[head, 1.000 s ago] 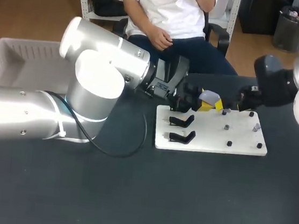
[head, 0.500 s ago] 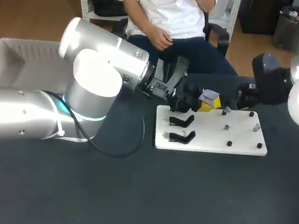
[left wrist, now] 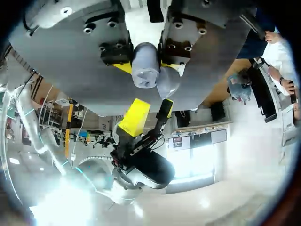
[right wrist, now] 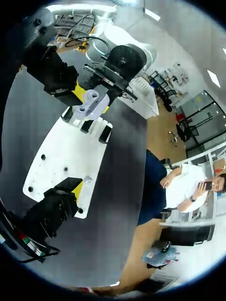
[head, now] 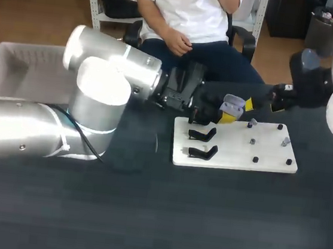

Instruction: Pick up each earbud case from the left stands, insert the matching earbuds, close the lid, and place the case in the box.

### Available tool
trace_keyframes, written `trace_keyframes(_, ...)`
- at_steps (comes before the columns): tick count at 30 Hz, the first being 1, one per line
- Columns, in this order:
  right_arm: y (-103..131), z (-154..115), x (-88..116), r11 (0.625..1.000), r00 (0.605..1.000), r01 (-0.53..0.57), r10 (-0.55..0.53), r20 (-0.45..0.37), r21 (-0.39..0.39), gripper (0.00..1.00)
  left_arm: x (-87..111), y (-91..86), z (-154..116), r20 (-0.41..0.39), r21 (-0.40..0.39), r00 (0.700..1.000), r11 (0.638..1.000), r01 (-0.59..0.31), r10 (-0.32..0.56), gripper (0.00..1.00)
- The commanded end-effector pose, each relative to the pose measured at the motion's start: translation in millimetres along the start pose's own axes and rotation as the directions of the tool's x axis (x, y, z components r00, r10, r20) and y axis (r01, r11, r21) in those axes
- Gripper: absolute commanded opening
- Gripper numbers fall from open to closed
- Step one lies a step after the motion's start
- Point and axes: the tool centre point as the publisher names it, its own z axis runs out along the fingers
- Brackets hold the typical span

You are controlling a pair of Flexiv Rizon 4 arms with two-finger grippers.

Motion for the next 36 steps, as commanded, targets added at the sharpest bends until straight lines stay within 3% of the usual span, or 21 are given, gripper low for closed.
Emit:
trace_keyframes(1, -4, -27, 3, 0.996, 1.000, 0.023, -0.022, -0.009, 0.082, 1.00, 0.9, -7.1, -22, 0.135, -0.039, 0.991, 0.999, 0.022, -0.017, 0.00)
trace_keyframes(6, -12, -47, 9, 0.985, 0.999, 0.049, -0.045, -0.028, 0.166, 1.00, -3.5, -6.9, -33, 0.254, -0.086, 0.966, 0.994, 0.065, -0.041, 0.00)
trace_keyframes(18, -33, -76, 41, 0.956, 0.997, 0.019, 0.002, -0.071, 0.293, 1.00, -20.2, -11.4, -29, 0.255, -0.079, 0.967, 0.997, 0.020, 0.001, 0.00)
trace_keyframes(36, -45, -87, 58, 0.911, 0.986, 0.083, -0.015, -0.167, 0.404, 1.00, -29.6, -15.6, -15, 0.248, -0.061, 0.969, 0.998, 0.033, -0.017, 0.00)
